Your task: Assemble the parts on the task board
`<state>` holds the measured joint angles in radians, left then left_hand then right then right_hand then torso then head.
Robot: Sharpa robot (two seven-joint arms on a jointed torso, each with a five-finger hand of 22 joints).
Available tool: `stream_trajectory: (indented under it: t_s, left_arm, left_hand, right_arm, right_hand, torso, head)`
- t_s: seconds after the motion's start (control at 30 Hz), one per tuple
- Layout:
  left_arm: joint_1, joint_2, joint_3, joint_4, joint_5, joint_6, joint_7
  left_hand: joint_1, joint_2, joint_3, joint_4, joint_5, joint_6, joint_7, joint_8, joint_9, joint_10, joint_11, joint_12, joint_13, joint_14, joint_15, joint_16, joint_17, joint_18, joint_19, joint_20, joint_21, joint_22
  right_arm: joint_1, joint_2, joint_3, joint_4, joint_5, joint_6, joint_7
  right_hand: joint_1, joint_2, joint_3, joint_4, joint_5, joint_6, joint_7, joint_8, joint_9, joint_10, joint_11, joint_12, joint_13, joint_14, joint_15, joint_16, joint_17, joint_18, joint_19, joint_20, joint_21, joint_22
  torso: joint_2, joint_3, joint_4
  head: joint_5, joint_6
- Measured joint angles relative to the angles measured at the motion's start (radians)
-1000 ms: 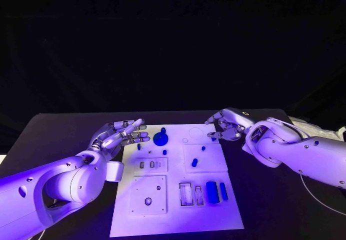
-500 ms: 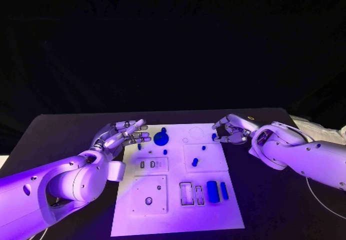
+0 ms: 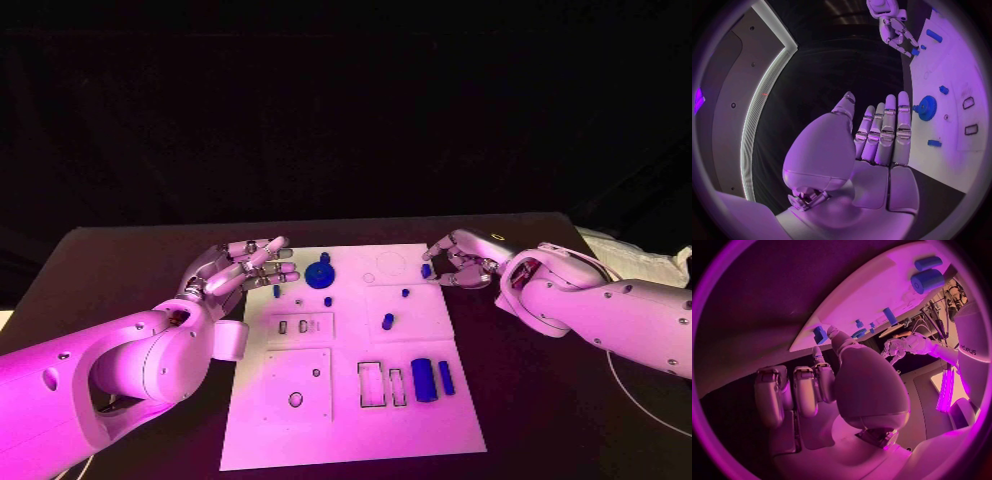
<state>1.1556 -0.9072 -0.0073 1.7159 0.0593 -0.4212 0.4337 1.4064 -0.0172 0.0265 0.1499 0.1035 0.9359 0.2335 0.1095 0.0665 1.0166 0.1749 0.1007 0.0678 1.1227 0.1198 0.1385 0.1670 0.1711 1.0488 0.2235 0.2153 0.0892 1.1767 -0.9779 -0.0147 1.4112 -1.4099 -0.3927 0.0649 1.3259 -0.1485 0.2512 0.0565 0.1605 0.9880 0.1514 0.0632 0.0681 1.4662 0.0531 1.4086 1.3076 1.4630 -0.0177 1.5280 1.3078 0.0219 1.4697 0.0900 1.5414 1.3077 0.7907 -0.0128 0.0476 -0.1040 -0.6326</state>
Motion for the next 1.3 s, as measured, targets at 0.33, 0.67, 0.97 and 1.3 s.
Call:
stream_trajectory:
  t_s: [0.33,0.67,0.97,1.3]
  left_arm:
    - [0.0,0.002,0.0,-0.002,0.0,0.001,0.0]
    - [-0.001,0.003,0.0,-0.003,0.0,0.001,-0.001]
    - [-0.001,0.004,0.0,-0.003,0.0,0.002,-0.001]
    - [-0.001,0.003,0.0,-0.003,0.0,0.002,-0.002]
  left_hand:
    - [0.0,0.0,0.0,0.0,0.0,0.0,0.0,0.0,0.0,0.0,0.0,0.0,0.0,0.0,0.0,0.0,0.0,0.0,0.0,0.0,0.0,0.0]
    - [0.0,0.0,0.0,0.0,0.0,0.0,0.0,0.0,0.0,0.0,0.0,0.0,0.0,0.0,0.0,0.0,0.001,0.0,0.0,0.0,0.0,-0.001]
    - [0.0,0.0,0.0,0.0,0.0,0.0,0.0,0.0,0.0,0.0,0.0,0.0,0.0,0.0,0.0,0.0,0.001,0.0,0.0,0.0,0.0,-0.001]
    - [0.0,0.0,-0.003,-0.003,0.0,0.0,0.0,0.0,0.0,0.0,0.0,0.0,0.0,0.0,0.0,0.0,0.001,0.0,0.0,0.0,0.0,-0.001]
  right_arm:
    - [-0.001,0.024,0.0,-0.036,0.013,0.01,0.0]
    - [-0.002,0.036,0.0,-0.047,0.029,0.026,0.0]
    - [-0.003,0.038,0.0,-0.049,0.034,0.038,-0.002]
    - [-0.002,0.038,0.001,-0.043,0.046,0.029,-0.007]
  right_hand:
    - [0.013,0.031,0.009,-0.009,0.0,0.033,-0.01,0.007,0.005,0.0,0.0,0.004,0.0,0.0,0.0,0.0,0.0,0.0,0.0,0.0,0.0,0.0]
    - [0.009,0.054,0.023,-0.016,-0.006,0.095,-0.027,0.025,0.013,0.0,-0.008,0.015,0.0,0.004,-0.004,0.0,0.0,0.0,0.0,0.0,0.0,0.0]
    - [0.009,0.054,0.023,-0.016,-0.01,0.103,-0.028,0.025,0.013,0.0,-0.008,0.015,0.0,0.004,-0.004,0.0,0.0,0.0,-0.004,-0.004,0.0,0.0]
    - [0.014,0.078,0.046,-0.032,-0.028,0.145,-0.048,0.038,0.015,0.0,-0.025,0.019,0.0,0.004,-0.018,0.0,0.0,0.0,-0.004,-0.011,0.0,0.0]
  torso:
    - [0.0,-0.0003,0.0014]
    - [0.0,-0.0004,0.0015]
    - [-0.001,-0.0002,0.0007]
    - [-0.001,0.0001,0.0005]
  head:
    - [0.0,-0.002]
    - [-0.001,-0.007]
    - [0.001,-0.011]
    - [0.002,-0.012]
